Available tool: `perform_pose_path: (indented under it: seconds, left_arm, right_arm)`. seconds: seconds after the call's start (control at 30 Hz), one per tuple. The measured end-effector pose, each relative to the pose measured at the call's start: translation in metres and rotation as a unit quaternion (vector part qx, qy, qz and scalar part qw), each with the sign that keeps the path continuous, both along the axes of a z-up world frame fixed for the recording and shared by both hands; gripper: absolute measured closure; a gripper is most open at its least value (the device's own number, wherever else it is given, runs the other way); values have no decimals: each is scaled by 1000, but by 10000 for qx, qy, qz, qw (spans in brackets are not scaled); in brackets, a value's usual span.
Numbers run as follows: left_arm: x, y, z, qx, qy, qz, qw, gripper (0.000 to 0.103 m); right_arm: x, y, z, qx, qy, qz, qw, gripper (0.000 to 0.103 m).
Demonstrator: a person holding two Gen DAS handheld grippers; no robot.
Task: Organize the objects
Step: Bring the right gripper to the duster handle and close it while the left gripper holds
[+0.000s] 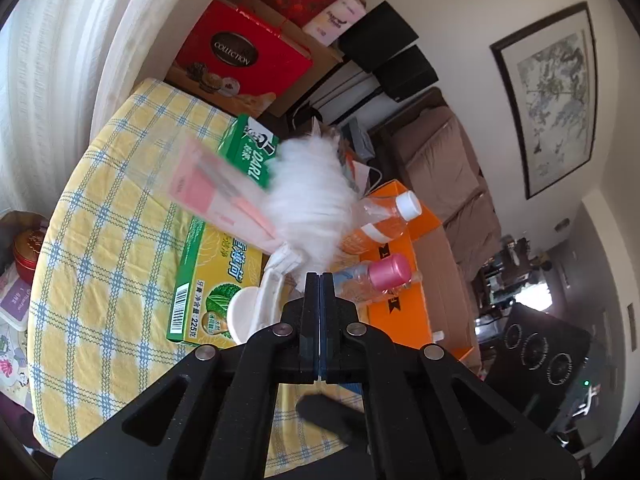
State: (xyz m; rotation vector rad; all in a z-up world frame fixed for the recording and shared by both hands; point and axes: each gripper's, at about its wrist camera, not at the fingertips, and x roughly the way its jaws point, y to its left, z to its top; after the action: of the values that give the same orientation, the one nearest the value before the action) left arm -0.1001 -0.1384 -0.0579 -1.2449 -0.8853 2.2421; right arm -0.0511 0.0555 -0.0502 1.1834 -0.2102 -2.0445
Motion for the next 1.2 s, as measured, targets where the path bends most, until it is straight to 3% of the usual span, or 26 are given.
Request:
perform_pose_path:
  seconds: [0.1, 0.2, 0.37, 0.53, 0.8, 1.13, 1.2]
  left_arm:
    - [1, 2, -3, -170, -47, 27, 9998, 103]
    - [-1, 5, -7, -478, -158, -109, 9987, 103]
    - [0, 5, -10, -669, -191, -187, 9974, 102]
    - [3, 13, -11, -831, -151, -295, 9960, 80]
    - [0, 34, -17, -980, -155, -588, 9933, 79]
    - [6, 30, -25, -911, -269, -531, 9941, 78]
    - [9, 25, -27, -844, -295, -502, 9947, 76]
  right_arm:
    - [-1, 4, -11, -69, -187, -47, 9998, 54]
    - [2, 6, -13, 97, -82, -42, 9999, 54]
    - [7, 16, -16, 450, 75, -159, 9988, 53]
    - [8, 24, -33, 879, 13, -334, 9956, 50]
    - [-4, 13, -56, 1122, 61, -339, 9931, 50]
    - [-1, -10, -69, 1527, 575, -267, 9862, 51]
    - [-1, -11, -70, 1702, 705, -281, 9825, 66]
